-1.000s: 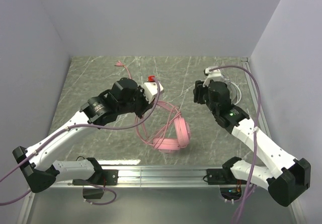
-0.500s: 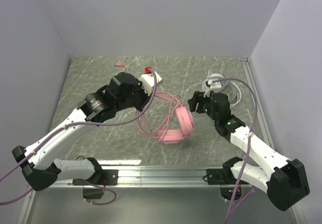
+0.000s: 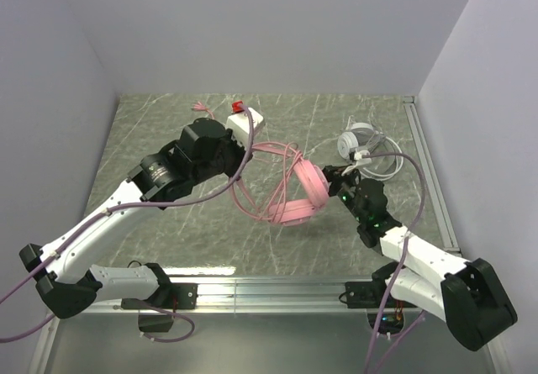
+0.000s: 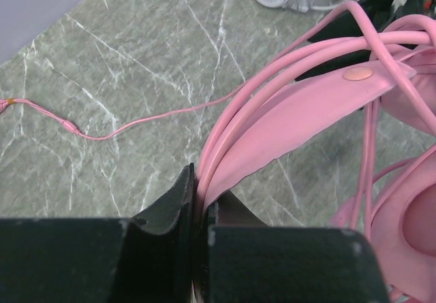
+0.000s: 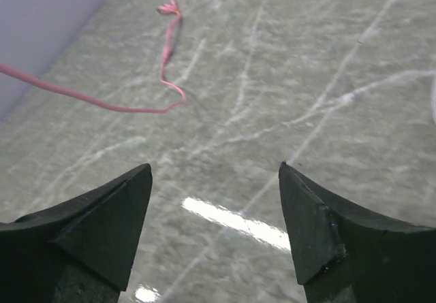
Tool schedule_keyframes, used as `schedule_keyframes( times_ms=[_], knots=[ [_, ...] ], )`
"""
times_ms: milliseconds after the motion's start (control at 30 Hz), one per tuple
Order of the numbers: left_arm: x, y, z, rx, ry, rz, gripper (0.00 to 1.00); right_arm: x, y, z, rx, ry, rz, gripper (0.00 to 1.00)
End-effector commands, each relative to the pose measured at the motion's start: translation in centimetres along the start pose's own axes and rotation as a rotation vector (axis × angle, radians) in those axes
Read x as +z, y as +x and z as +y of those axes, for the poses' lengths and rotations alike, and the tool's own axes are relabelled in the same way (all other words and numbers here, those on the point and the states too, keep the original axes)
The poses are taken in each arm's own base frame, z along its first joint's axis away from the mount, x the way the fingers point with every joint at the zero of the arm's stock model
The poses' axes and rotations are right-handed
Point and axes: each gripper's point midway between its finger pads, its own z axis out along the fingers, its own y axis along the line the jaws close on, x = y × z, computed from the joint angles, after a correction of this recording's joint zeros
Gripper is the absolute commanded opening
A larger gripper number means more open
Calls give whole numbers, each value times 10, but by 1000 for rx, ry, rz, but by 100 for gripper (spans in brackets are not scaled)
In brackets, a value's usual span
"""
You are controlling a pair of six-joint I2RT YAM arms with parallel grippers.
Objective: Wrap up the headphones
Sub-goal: Wrap the headphone cable with the right arm
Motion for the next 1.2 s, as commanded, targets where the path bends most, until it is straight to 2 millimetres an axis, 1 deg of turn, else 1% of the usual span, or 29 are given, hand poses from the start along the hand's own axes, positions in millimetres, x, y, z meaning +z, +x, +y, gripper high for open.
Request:
schedule_keyframes(
  times_ms=[0, 33, 67, 133, 367, 433, 500, 533, 600, 633, 700, 767, 867, 900, 967, 1033, 1067, 1133, 1167],
  knots=[
    [-21, -68, -1, -121, 10, -216, 0, 5, -32, 26, -10, -116, -162, 86],
    [-22, -69, 0, -121, 6, -214, 0, 4, -27, 26, -10, -121, -150, 86],
    [-22, -68, -1, -125, 8, -208, 0, 5, -31, 29, -12, -138, -176, 88],
    [-25, -72, 0, -137, 4, -216, 0, 6, -25, 31, -25, -151, -175, 88],
    [-32, -78, -1, -164, 12, -232, 0, 7, -29, 42, -64, -210, -216, 87],
    [-35, -83, -1, -170, 16, -241, 0, 10, -29, 46, -83, -228, -214, 87],
    [-37, -88, -1, -173, 20, -250, 0, 13, -34, 53, -90, -253, -233, 87],
    [-37, -88, -2, -176, 23, -247, 0, 15, -30, 56, -100, -275, -219, 87],
    [-35, -90, -3, -178, 26, -243, 0, 18, -36, 64, -104, -309, -239, 87],
    [-37, -92, -3, -182, 28, -241, 0, 21, -33, 65, -104, -318, -230, 87],
    [-37, -96, -4, -187, 32, -242, 0, 22, -37, 75, -103, -362, -255, 87],
    [-38, -98, -4, -195, 34, -239, 0, 26, -40, 80, -99, -391, -277, 87],
    [-39, -102, -4, -197, 37, -245, 0, 30, -47, 88, -89, -429, -315, 87],
    [-41, -106, -4, -200, 34, -250, 0, 32, -52, 92, -89, -445, -329, 87],
    [-42, -108, -3, -203, 30, -250, 0, 37, -53, 97, -91, -465, -333, 87],
    [-43, -114, -5, -208, 43, -248, 0, 41, -59, 101, -100, -475, -350, 86],
    [-41, -115, -6, -208, 47, -243, 0, 42, -59, 103, -100, -481, -351, 86],
    [-44, -120, -10, -215, 71, -244, 0, 43, -65, 106, -107, -492, -367, 86],
    [-40, -121, -12, -216, 77, -236, 0, 42, -65, 106, -107, -494, -369, 86]
  ],
)
